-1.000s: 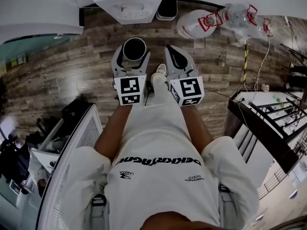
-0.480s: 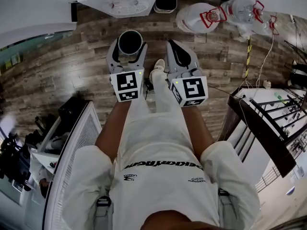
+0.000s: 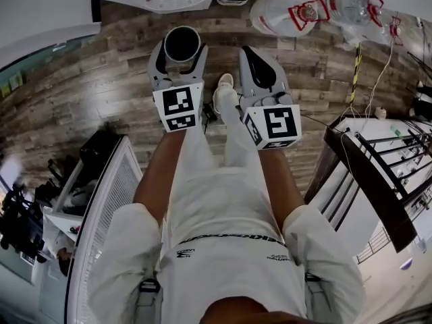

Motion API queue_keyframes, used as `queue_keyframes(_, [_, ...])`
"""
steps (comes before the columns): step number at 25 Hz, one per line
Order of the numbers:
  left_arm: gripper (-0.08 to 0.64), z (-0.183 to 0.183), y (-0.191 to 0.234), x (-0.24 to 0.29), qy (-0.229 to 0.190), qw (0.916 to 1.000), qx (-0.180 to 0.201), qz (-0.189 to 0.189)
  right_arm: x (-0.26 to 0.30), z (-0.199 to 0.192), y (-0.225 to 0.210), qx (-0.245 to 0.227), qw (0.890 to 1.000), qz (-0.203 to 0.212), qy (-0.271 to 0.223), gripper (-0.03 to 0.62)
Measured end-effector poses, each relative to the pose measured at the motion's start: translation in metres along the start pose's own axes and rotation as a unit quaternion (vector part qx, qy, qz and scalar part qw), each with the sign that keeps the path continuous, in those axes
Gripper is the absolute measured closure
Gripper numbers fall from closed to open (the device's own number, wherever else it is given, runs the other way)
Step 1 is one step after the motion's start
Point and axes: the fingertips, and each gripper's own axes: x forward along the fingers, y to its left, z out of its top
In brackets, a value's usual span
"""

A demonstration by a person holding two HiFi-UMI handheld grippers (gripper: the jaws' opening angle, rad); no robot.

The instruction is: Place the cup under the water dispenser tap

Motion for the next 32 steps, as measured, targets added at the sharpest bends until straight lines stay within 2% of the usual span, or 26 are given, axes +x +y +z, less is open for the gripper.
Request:
queue_keyframes(11, [0.195, -0.029, 0.008, 0.037, 0.005, 0.9999, -0.006, 0.011, 0.019, -0.039, -0.012, 0.026, 1.0, -0.01, 0.009, 0.594])
queue_keyframes(24, [0.193, -0.079, 0.035, 0.133, -0.004, 0.9997, 0.009, 0.023, 0.054, -0.082, -0.037, 0.033, 0.999, -0.022, 0.021, 0.594])
queue_keyframes(32, [0.193, -0.107, 0.05, 0.19, -0.028, 0.9989, 0.017, 0.032, 0.071, -0.101, -0.046, 0.025, 0.999, -0.016, 0.027, 0.594])
